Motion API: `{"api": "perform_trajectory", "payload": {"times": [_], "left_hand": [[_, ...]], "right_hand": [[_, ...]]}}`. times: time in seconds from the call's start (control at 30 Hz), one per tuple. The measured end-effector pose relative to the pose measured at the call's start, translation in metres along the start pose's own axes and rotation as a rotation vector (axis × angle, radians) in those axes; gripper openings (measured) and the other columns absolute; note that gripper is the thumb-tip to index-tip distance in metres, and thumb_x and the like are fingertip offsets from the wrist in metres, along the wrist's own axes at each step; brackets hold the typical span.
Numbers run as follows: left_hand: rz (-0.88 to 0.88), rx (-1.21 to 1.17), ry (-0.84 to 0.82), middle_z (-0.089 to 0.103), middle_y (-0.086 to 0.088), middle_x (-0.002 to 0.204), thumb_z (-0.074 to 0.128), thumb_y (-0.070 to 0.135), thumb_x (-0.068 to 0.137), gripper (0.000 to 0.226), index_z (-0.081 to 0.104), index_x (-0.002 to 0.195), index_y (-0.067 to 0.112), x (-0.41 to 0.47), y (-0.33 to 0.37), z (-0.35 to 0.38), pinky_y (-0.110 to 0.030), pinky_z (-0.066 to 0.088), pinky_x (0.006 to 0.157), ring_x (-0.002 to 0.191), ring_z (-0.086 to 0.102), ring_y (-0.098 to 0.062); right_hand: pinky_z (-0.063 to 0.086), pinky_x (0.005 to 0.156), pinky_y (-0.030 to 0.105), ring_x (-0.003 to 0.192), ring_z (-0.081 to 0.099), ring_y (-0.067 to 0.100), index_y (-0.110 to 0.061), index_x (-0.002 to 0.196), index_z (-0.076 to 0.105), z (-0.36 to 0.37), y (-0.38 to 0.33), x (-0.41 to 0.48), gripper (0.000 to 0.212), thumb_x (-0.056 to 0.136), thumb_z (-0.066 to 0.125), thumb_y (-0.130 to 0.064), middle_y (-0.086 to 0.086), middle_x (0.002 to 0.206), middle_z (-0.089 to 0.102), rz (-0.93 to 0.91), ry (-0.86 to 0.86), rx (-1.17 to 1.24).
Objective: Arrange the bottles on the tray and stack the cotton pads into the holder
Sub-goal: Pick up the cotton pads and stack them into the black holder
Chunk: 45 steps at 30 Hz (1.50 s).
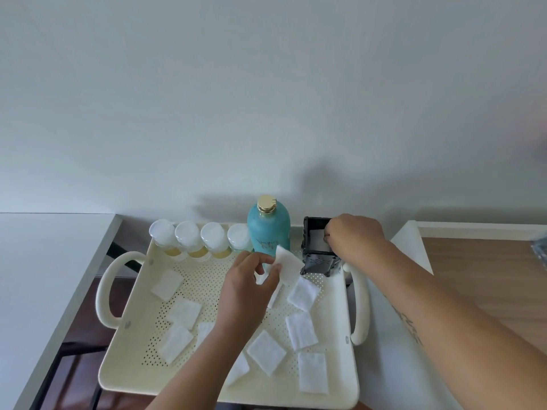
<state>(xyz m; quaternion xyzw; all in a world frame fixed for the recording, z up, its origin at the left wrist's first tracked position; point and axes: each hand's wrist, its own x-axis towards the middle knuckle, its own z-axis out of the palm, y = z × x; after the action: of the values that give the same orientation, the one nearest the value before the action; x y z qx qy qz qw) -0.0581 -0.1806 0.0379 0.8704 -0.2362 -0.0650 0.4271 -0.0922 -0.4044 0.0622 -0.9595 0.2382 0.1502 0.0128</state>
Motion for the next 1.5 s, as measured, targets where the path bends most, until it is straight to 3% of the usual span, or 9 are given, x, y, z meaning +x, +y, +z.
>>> {"api": "perform_trajectory", "payload": {"times": [0.17, 0.27, 0.43, 0.7, 0.93, 1.1, 1.23, 1.33, 1.5], "left_hand": [[0.023, 0.001, 0.01, 0.051, 0.014, 0.077, 0.07, 0.032, 0.085, 0.01, 0.069, 0.093, 0.026, 0.001, 0.003, 0.0, -0.007, 0.037, 0.06, 0.07, 0.048, 0.003], [0.045, 0.001, 0.015, 0.05, 0.014, 0.075, 0.07, 0.031, 0.085, 0.009, 0.069, 0.092, 0.025, 0.003, 0.003, -0.001, -0.007, 0.037, 0.06, 0.07, 0.048, 0.003], [0.066, -0.025, 0.005, 0.048, 0.013, 0.074, 0.072, 0.03, 0.084, 0.009, 0.07, 0.09, 0.025, 0.006, 0.002, -0.003, -0.008, 0.036, 0.057, 0.063, 0.046, 0.002], [0.084, -0.062, -0.008, 0.049, 0.014, 0.074, 0.075, 0.029, 0.081, 0.011, 0.069, 0.089, 0.033, 0.006, -0.007, -0.007, -0.011, 0.038, 0.058, 0.06, 0.045, -0.001], [0.027, -0.038, -0.009, 0.054, 0.015, 0.08, 0.075, 0.038, 0.079, 0.025, 0.059, 0.096, 0.048, 0.01, -0.036, -0.022, -0.014, 0.041, 0.056, 0.058, 0.045, -0.003], [-0.17, 0.154, 0.049, 0.058, 0.008, 0.08, 0.068, 0.034, 0.087, 0.022, 0.066, 0.105, 0.021, 0.022, -0.088, -0.045, -0.025, 0.037, 0.06, 0.064, 0.05, -0.003], [-0.366, 0.323, 0.018, 0.062, 0.005, 0.084, 0.06, 0.037, 0.091, 0.032, 0.06, 0.119, 0.02, 0.034, -0.123, -0.066, -0.029, 0.045, 0.059, 0.07, 0.059, -0.013], [-0.432, 0.456, -0.05, 0.068, -0.003, 0.106, 0.053, 0.035, 0.094, 0.04, 0.054, 0.132, 0.019, 0.04, -0.138, -0.074, -0.035, 0.053, 0.069, 0.088, 0.064, -0.022], [-0.467, 0.614, -0.067, 0.053, 0.002, 0.091, 0.053, 0.027, 0.095, 0.028, 0.058, 0.116, 0.01, 0.041, -0.143, -0.077, -0.027, 0.032, 0.049, 0.074, 0.049, -0.016]], "right_hand": [[0.026, 0.049, 0.021, 0.063, 0.048, 0.02, -0.016, 0.075, 0.06, -0.007, 0.002, -0.006, 0.019, 0.09, 0.049, -0.013, -0.002, 0.07, 0.05, 0.03, -0.054, 0.042], [0.036, 0.055, 0.025, 0.07, 0.056, 0.019, -0.021, 0.086, 0.067, -0.014, 0.008, -0.024, 0.019, 0.092, 0.049, -0.019, -0.002, 0.083, 0.057, -0.001, 0.093, 0.2], [0.035, 0.052, 0.023, 0.057, 0.048, 0.003, -0.034, 0.086, 0.067, -0.017, -0.011, -0.064, 0.009, 0.085, 0.064, -0.042, -0.012, 0.062, 0.048, -0.132, 0.228, 0.77], [0.031, 0.049, 0.017, 0.049, 0.037, 0.002, -0.03, 0.081, 0.068, 0.017, -0.034, -0.072, 0.008, 0.083, 0.07, -0.038, -0.012, 0.053, 0.041, -0.08, 0.086, 1.101], [0.034, 0.048, 0.014, 0.049, 0.04, 0.002, -0.027, 0.076, 0.064, 0.013, -0.034, -0.063, 0.012, 0.087, 0.065, -0.032, -0.014, 0.053, 0.046, -0.066, 0.14, 1.098], [0.035, 0.047, 0.011, 0.05, 0.043, 0.003, -0.027, 0.078, 0.065, 0.007, -0.018, -0.059, 0.011, 0.089, 0.062, -0.031, -0.012, 0.055, 0.049, 0.008, 0.301, 1.095], [0.035, 0.047, 0.015, 0.051, 0.041, 0.006, -0.028, 0.079, 0.065, 0.012, -0.009, -0.055, 0.013, 0.09, 0.06, -0.032, -0.006, 0.058, 0.046, 0.126, 0.431, 1.122], [0.038, 0.052, 0.027, 0.054, 0.042, 0.013, -0.029, 0.077, 0.063, 0.022, -0.01, -0.05, 0.014, 0.09, 0.059, -0.032, 0.001, 0.061, 0.045, 0.211, 0.463, 1.104], [0.035, 0.054, 0.031, 0.059, 0.043, 0.018, -0.023, 0.073, 0.063, 0.034, -0.019, -0.047, 0.017, 0.088, 0.06, -0.031, -0.002, 0.061, 0.043, 0.283, 0.469, 1.103]]}}
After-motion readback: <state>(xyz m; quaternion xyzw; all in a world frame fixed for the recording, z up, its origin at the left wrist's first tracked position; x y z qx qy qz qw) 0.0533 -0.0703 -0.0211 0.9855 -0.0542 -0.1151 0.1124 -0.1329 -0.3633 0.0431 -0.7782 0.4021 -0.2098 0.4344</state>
